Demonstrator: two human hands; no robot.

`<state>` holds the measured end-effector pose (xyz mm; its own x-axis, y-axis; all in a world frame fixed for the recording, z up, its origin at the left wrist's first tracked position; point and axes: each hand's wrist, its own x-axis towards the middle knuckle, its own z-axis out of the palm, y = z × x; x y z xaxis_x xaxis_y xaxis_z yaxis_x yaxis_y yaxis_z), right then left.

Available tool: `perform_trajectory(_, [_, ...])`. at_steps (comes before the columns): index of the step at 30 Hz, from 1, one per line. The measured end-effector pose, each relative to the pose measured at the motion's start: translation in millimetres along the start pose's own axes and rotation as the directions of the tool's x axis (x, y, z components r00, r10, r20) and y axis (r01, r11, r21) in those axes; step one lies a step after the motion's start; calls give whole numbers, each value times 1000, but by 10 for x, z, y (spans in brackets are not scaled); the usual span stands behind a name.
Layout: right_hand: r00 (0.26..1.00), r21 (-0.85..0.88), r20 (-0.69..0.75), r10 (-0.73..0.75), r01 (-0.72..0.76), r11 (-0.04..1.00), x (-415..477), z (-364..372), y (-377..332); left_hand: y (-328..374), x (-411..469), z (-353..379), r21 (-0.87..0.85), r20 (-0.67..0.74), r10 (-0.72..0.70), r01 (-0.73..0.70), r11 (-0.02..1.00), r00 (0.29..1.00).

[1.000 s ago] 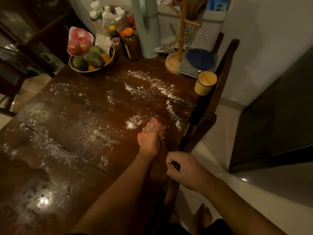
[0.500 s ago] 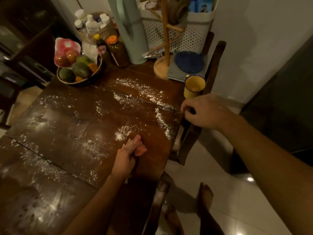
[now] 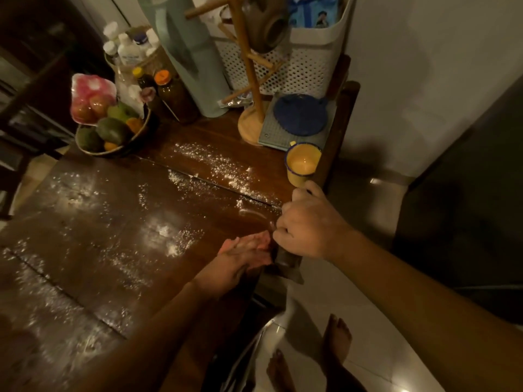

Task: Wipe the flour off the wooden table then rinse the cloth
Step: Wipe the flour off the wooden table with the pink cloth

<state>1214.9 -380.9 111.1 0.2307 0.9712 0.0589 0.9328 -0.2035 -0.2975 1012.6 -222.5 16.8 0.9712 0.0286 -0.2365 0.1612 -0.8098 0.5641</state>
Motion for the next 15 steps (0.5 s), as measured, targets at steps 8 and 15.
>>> perform_trajectory(8, [994, -33, -111, -8, 5, 999, -1, 99, 16, -148, 761, -223, -114, -383, -563, 567, 816, 732])
perform_trajectory(15, [998, -4, -51, -36, 36, 999, -24, 14, 36, 1, 791, -21, 29, -91, -102, 105, 994, 991])
